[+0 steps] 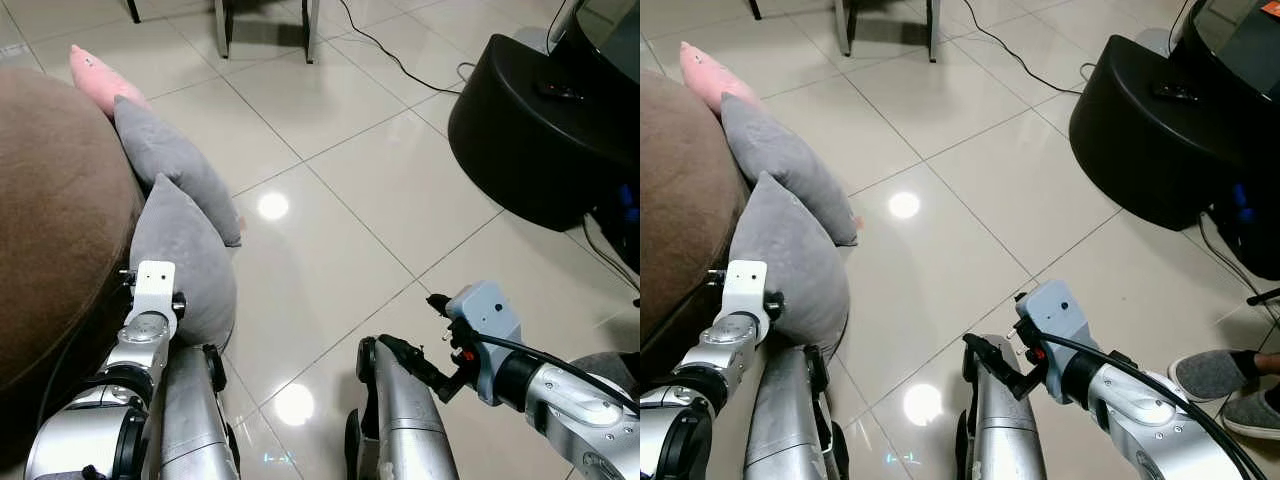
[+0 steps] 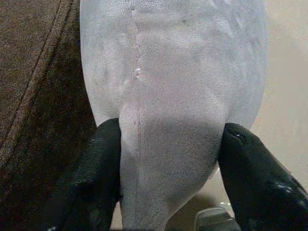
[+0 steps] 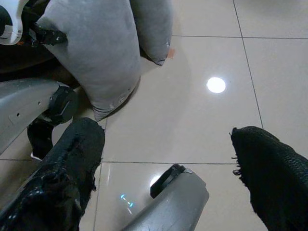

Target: Move the pillow to the sofa from floor

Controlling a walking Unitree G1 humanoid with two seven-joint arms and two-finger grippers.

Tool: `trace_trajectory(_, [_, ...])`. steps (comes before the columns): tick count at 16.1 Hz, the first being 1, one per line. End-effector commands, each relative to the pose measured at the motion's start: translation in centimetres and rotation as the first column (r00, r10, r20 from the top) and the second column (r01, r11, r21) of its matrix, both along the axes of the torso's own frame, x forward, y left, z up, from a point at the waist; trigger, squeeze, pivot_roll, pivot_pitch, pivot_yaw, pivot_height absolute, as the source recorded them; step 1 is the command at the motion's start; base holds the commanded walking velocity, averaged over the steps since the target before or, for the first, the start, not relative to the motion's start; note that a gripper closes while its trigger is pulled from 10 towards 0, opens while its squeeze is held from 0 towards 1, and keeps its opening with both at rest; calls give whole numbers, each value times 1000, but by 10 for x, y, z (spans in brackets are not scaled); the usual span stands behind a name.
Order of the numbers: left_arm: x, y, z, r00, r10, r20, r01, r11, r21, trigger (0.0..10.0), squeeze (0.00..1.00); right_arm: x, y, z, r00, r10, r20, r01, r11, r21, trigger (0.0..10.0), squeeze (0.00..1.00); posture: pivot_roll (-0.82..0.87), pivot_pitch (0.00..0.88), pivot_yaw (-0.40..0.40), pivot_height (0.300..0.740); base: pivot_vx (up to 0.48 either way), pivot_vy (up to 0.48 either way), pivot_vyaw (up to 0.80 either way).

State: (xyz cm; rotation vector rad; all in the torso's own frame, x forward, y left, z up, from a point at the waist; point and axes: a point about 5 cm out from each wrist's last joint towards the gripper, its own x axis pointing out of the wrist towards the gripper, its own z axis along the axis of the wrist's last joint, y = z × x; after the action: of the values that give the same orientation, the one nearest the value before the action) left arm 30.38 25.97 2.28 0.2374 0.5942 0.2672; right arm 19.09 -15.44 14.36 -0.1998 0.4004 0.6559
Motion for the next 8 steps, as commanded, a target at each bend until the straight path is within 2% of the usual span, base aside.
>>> trace_trajectory(1, [-4,1,-4,1000,1,-20,-1,1000,-19,0,0,-3,-1,-1,1000,11,-11,-11,1000,-3,10000,0,-209,184,-116,541,0,0,0])
trace_trajectory(8, [-3,3,-2,1000,-10,-14,9,1000,-30,0,0,-3,1,0,1000,11,-2,-11,1000,-5,10000,0,-209,182,-114,541,0,0,0])
